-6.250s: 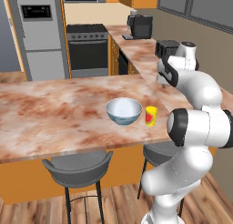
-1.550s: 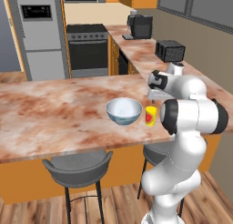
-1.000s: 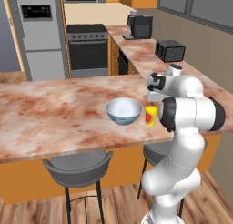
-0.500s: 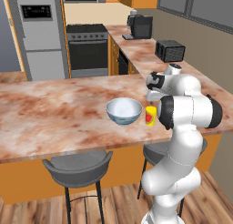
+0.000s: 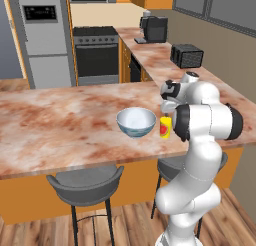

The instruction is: Place the cup inside the bowl on the dining table and move the bowl to any counter.

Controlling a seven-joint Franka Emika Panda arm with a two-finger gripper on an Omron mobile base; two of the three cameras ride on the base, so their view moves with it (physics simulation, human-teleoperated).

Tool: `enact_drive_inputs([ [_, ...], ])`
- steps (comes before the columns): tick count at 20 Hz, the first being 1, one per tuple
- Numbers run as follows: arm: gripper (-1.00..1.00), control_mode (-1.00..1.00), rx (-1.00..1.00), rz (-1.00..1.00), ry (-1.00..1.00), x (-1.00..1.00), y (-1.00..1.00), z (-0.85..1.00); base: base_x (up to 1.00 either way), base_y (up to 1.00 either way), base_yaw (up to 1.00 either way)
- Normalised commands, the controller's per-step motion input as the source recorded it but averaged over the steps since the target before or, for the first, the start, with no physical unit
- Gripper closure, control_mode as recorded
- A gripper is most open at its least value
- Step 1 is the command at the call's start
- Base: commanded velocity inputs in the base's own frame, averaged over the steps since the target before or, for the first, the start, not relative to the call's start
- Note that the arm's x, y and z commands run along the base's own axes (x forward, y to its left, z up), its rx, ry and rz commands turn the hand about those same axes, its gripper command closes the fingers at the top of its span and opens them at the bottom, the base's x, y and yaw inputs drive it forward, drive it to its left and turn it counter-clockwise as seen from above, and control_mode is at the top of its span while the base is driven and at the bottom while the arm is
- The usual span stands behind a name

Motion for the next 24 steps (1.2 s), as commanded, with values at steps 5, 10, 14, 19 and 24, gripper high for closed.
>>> enact_drive_inputs([
  [5, -1.0, -1.0, 0.0, 0.03, 0.0, 0.0, 0.0, -0.12, 0.0, 0.0, 0.0],
  [10, -1.0, -1.0, 0.0, 0.03, 0.0, 0.0, 0.0, -0.11, 0.0, 0.0, 0.0],
  [14, -1.0, -1.0, 0.0, 0.03, 0.0, 0.01, 0.0, -0.1, 0.0, 0.0, 0.0],
  [19, -1.0, -1.0, 0.0, 0.03, 0.0, 0.0, 0.0, -0.07, 0.0, 0.0, 0.0],
  [24, -1.0, -1.0, 0.0, 0.03, 0.0, 0.0, 0.0, -0.1, 0.0, 0.0, 0.0],
])
